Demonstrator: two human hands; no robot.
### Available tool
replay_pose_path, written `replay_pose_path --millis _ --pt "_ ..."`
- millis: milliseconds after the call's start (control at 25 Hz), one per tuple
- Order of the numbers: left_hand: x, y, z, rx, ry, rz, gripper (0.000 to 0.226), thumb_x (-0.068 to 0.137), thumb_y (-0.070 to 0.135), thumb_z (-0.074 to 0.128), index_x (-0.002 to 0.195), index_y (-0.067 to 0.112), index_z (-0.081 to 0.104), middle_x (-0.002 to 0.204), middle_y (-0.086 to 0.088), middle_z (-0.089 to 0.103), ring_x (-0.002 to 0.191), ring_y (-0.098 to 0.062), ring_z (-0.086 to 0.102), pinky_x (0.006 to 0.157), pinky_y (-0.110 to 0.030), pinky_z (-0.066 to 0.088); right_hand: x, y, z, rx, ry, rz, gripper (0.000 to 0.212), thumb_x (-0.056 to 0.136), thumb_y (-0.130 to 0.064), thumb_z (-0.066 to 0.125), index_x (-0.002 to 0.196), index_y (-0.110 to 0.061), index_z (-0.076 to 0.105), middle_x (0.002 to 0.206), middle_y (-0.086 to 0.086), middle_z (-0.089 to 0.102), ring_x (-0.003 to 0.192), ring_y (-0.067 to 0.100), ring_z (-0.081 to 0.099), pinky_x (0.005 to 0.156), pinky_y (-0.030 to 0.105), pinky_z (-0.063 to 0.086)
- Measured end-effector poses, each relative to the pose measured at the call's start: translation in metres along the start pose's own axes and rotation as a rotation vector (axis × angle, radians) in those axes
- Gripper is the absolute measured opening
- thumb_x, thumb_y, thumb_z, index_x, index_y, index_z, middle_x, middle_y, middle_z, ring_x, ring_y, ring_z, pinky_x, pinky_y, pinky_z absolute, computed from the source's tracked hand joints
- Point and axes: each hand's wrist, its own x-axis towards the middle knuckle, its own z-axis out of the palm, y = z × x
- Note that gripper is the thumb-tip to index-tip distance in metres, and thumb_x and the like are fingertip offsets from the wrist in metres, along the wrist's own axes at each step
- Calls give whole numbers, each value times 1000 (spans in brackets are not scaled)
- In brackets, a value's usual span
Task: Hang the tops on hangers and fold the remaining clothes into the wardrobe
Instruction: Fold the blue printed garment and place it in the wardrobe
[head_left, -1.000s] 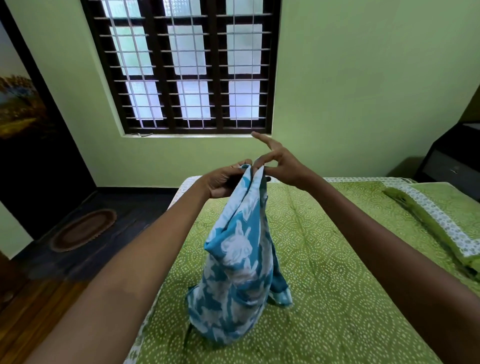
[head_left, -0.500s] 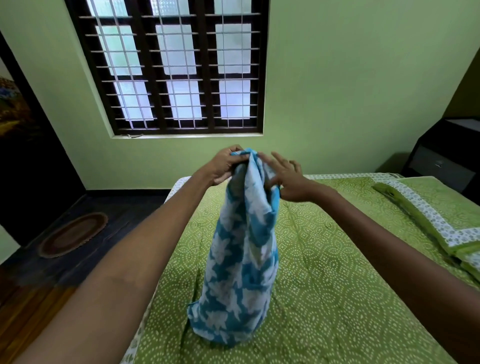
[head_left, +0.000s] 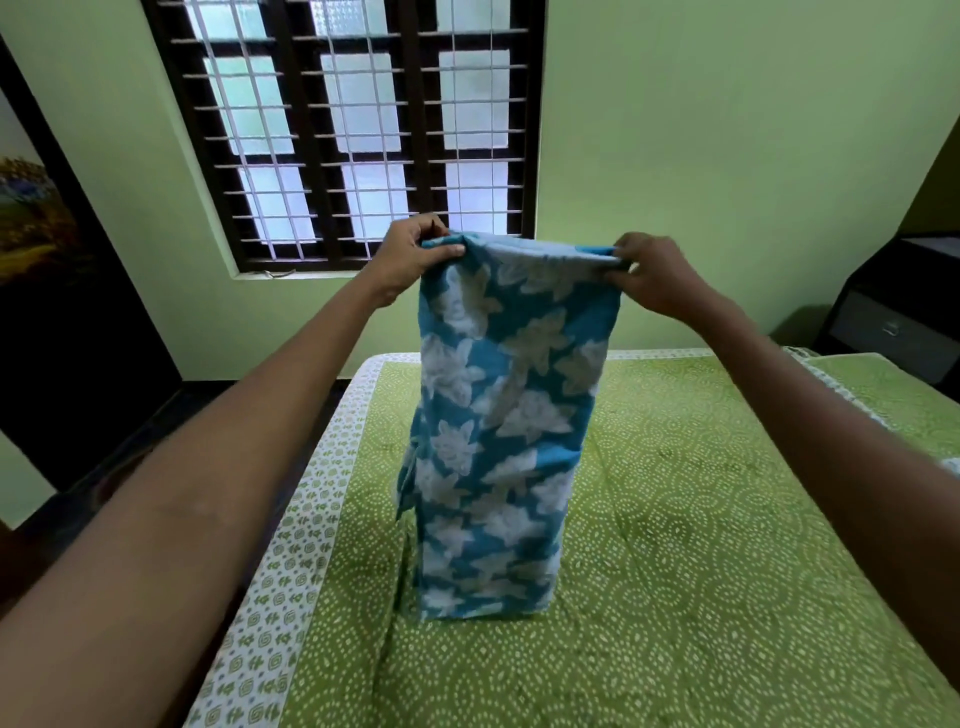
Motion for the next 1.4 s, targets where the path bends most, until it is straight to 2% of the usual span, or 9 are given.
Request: replay_pose_path --millis 120,360,480,680,800,960,1120,1280,1400 --pt "5 -3 -3 132 -127 -6 20 82 9 70 72 19 54 78 -6 55 77 -12 49 70 -23 42 9 2 -1 -2 -82 45 29 92 -18 58 102 8 66 98 26 64 86 34 56 65 30 30" --pt "7 -8 27 183 -214 -17 28 81 10 71 66 21 50 68 4 48 63 -3 42 55 -11 36 2 23 -1 157 -140 179 49 82 -35 70 77 13 64 62 13 49 58 20 41 50 30 24" --pt "19 -3 51 98 -240 -10 30 83 9 69 65 19 47 65 3 46 58 0 42 51 -8 35 -8 46 -6 483 -75 353 36 76 -28 77 69 4 61 59 7 45 46 10 37 46 25 26" --pt "40 9 107 -13 -322 1 28 82 3 68 66 15 49 65 0 49 52 7 48 52 -8 38 -42 89 -20 608 -65 475 31 75 -23 76 63 -6 54 55 3 48 40 6 40 42 19 29" --pt "57 29 162 -32 -380 8 14 80 6 71 82 14 59 74 1 53 66 1 50 61 -12 43 -72 134 -36 580 6 567 36 74 -24 79 57 -10 51 50 -1 49 35 3 40 40 18 30" --pt "83 62 245 167 -508 33 22 81 13 72 102 6 69 87 -6 63 77 -12 55 66 -21 44 -110 200 -58 493 46 641 50 74 -26 79 49 -15 37 29 -12 34 27 2 30 33 14 22" --pt "110 93 347 193 -452 -100 15 82 9 71 95 2 67 78 -12 63 47 -10 59 42 -13 45 -136 294 -83 408 41 679 45 80 -26 74 51 -9 43 25 -8 38 24 3 38 30 14 29" --pt "137 107 448 -14 -261 -242 19 82 -1 68 97 -12 64 89 -22 65 46 -5 62 51 -16 54 -142 377 -103 494 94 784 35 88 -20 66 63 -6 45 49 18 57 34 15 59 35 23 49" --pt "162 121 512 18 -86 -217 22 81 7 71 99 -5 68 95 -19 68 69 -15 61 69 -27 54 -137 430 -113 484 232 814 33 91 -18 60 68 5 58 69 22 61 40 13 61 51 29 55"
